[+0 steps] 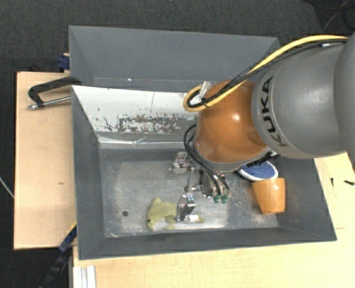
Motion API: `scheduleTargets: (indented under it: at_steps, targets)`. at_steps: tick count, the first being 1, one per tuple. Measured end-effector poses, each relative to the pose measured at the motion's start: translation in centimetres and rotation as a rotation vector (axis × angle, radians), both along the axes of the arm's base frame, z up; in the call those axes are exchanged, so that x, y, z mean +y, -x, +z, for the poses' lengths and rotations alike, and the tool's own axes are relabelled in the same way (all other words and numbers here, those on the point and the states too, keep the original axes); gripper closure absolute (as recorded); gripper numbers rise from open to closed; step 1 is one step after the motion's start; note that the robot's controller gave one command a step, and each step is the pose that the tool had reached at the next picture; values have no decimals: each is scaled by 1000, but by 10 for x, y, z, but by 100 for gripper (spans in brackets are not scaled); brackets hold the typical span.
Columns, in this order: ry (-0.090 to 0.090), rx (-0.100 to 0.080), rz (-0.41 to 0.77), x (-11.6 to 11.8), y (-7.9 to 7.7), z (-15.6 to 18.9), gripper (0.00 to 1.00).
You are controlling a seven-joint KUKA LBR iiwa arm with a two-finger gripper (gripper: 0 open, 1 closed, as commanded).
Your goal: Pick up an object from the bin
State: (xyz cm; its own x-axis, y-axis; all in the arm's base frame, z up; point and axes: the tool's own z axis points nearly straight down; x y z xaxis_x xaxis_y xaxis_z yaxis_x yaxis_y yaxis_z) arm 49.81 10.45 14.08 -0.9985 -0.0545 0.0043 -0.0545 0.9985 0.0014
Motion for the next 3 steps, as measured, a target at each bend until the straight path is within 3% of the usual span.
scheduleTargets:
  at_steps: [1,2,3]
  targets:
    - [-1,-8,175,23,4,-69,0]
    - [-3,-13,174,23,2,-67,100]
    - [0,-19,374,3,-11,58,100]
